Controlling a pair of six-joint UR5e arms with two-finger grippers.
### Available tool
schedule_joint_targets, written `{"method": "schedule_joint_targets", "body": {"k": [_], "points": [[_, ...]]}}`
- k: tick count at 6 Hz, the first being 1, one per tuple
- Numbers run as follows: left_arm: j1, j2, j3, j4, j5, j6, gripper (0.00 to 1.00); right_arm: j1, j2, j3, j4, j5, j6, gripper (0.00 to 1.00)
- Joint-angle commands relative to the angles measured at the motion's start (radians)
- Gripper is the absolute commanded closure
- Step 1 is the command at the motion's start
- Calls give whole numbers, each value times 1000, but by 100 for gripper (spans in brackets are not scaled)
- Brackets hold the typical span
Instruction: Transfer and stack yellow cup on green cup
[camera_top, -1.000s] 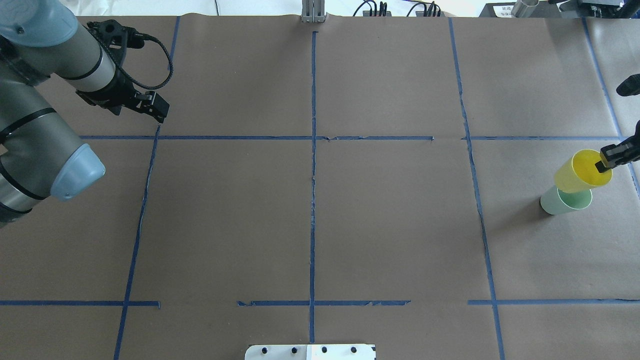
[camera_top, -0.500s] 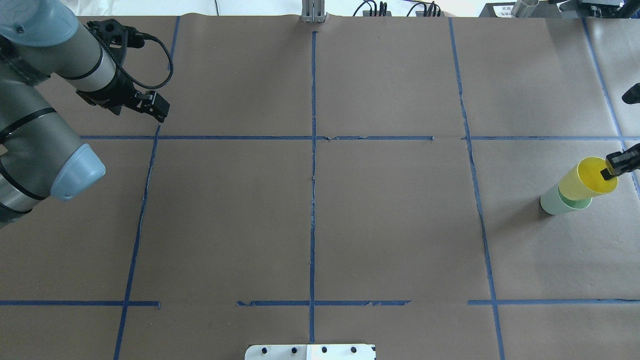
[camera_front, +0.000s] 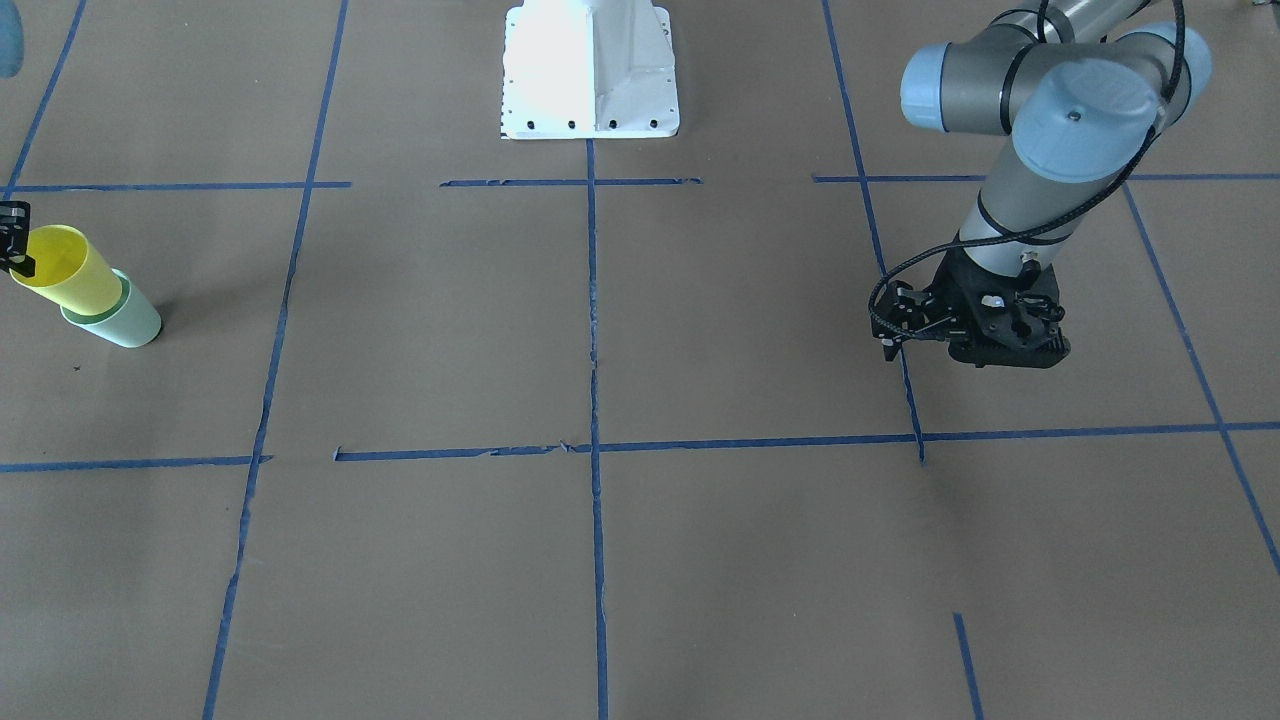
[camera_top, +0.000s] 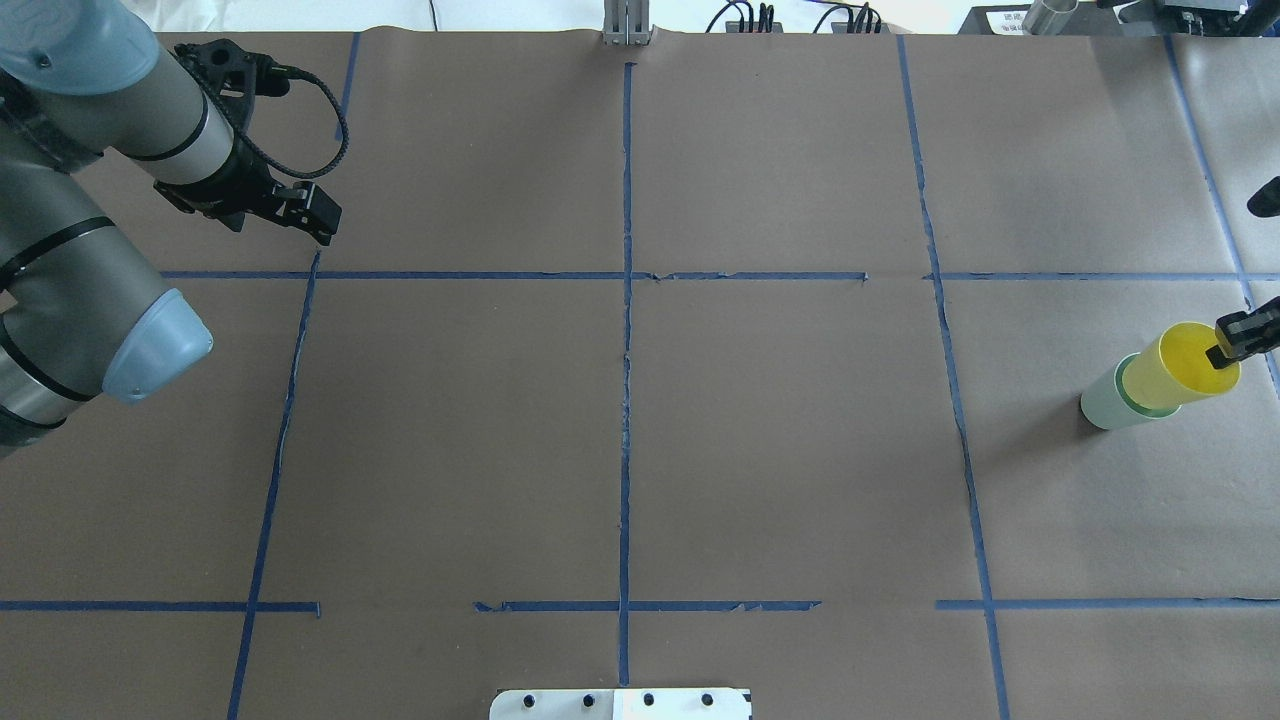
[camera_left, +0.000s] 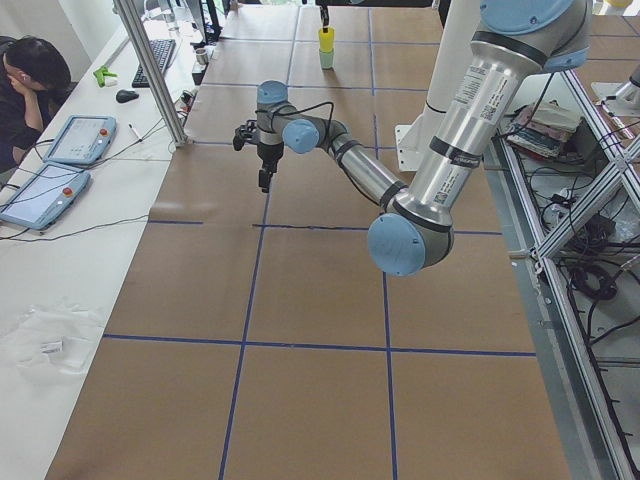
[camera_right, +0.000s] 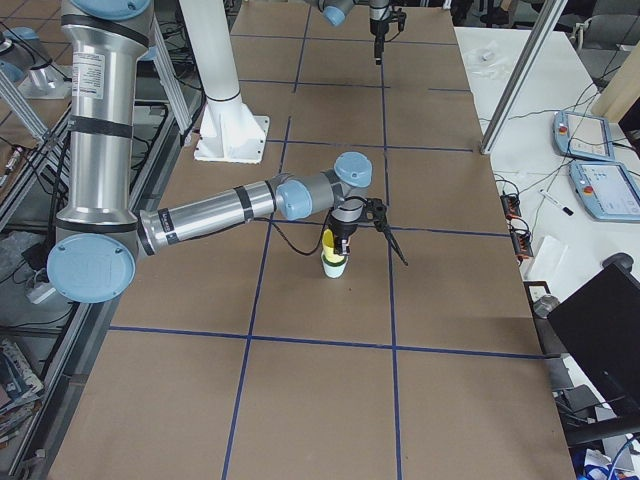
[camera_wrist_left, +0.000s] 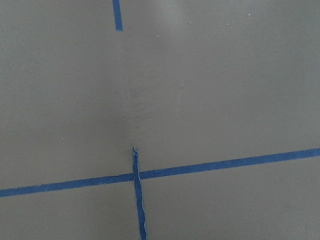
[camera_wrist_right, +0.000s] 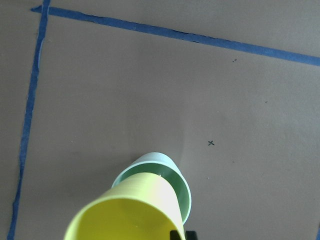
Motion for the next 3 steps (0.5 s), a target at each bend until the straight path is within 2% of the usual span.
{"method": "schedule_joint_targets", "body": {"k": [1, 3], "points": [[0, -1, -1, -1, -2, 1, 0, -9, 3, -2, 4, 0, -6, 0], [-3, 2, 0, 2, -6, 22, 0, -3, -6, -5, 4, -3, -74, 0]]}}
